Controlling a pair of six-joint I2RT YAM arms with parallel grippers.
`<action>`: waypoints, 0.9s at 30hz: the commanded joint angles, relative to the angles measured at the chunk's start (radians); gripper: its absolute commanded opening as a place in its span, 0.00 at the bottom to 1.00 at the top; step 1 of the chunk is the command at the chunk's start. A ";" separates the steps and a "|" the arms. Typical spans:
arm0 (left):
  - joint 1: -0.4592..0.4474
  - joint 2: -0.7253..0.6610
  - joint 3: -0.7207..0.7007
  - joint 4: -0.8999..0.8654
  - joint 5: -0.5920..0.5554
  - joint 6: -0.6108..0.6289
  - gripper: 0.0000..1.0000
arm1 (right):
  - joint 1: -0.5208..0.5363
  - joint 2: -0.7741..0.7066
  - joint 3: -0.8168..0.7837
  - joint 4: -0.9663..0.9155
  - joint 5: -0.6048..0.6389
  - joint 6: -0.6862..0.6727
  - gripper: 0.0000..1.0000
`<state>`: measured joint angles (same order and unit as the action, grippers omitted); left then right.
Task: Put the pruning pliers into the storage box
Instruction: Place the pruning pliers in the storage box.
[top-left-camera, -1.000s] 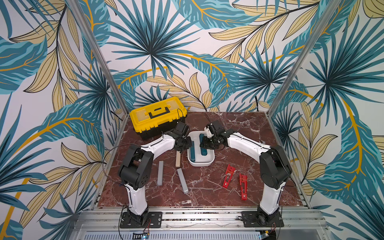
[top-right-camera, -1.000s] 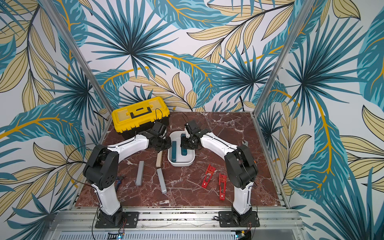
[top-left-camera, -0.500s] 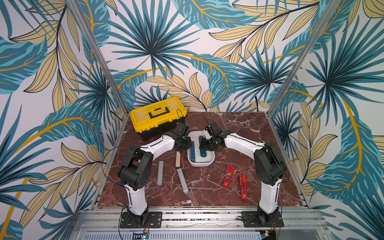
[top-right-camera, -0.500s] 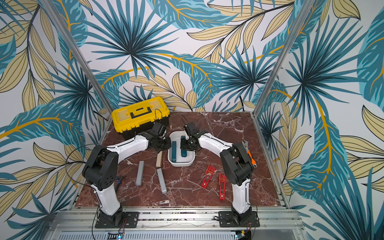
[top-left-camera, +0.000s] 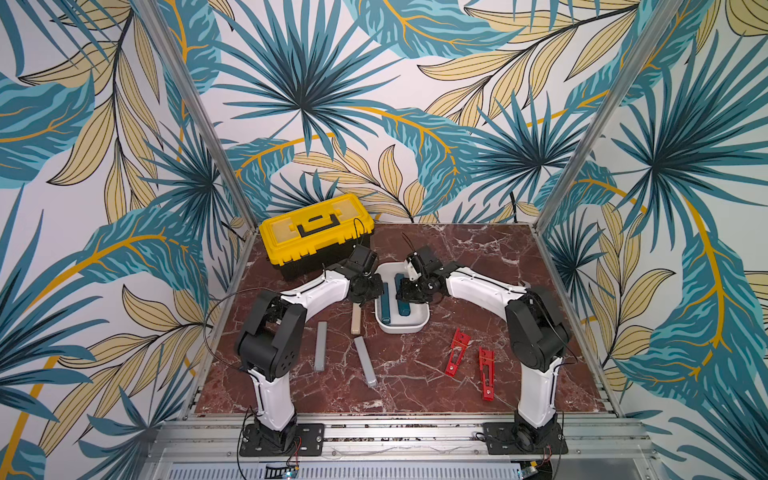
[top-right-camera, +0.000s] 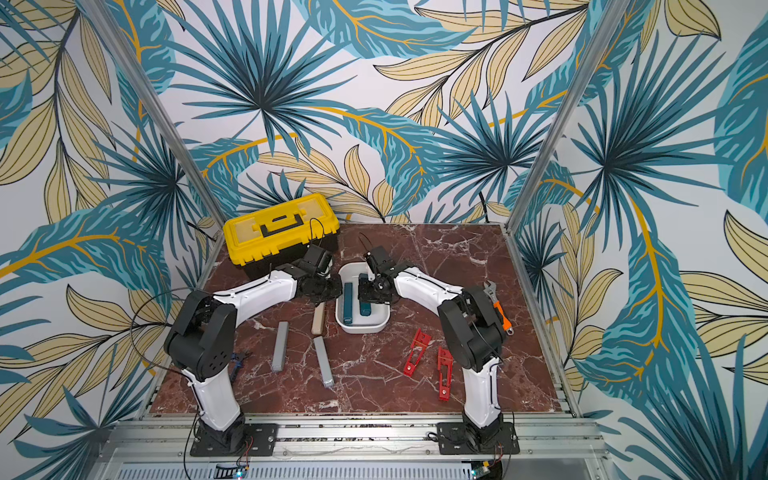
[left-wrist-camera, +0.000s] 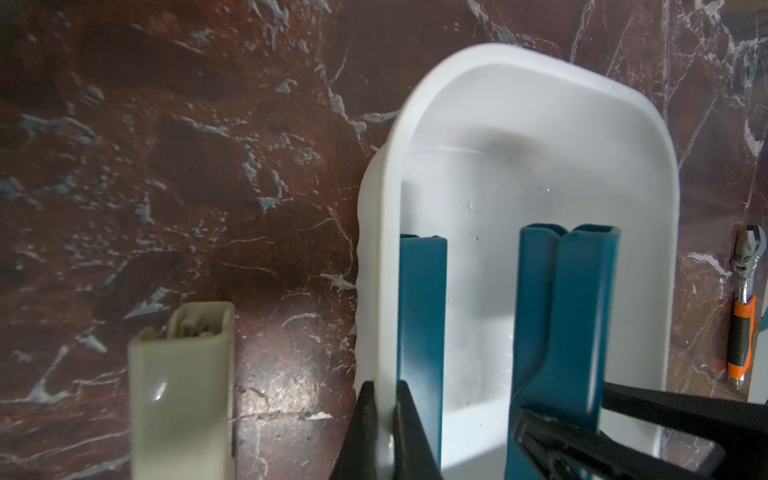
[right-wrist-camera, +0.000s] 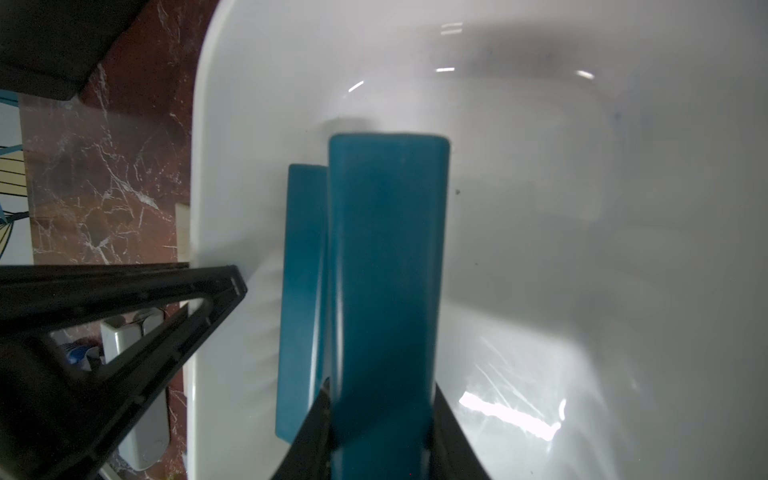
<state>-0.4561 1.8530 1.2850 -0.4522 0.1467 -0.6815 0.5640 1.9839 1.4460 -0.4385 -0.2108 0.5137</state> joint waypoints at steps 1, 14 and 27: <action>0.007 -0.031 -0.009 0.015 0.016 -0.010 0.03 | 0.011 0.023 0.008 0.018 0.001 0.011 0.12; 0.007 -0.026 0.001 0.009 0.020 -0.008 0.03 | 0.024 0.053 0.014 0.017 0.013 0.019 0.12; 0.007 -0.021 0.005 0.015 0.027 -0.008 0.03 | 0.026 0.098 0.053 0.007 0.011 0.017 0.13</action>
<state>-0.4549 1.8530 1.2854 -0.4515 0.1539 -0.6853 0.5835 2.0598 1.4818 -0.4381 -0.2066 0.5240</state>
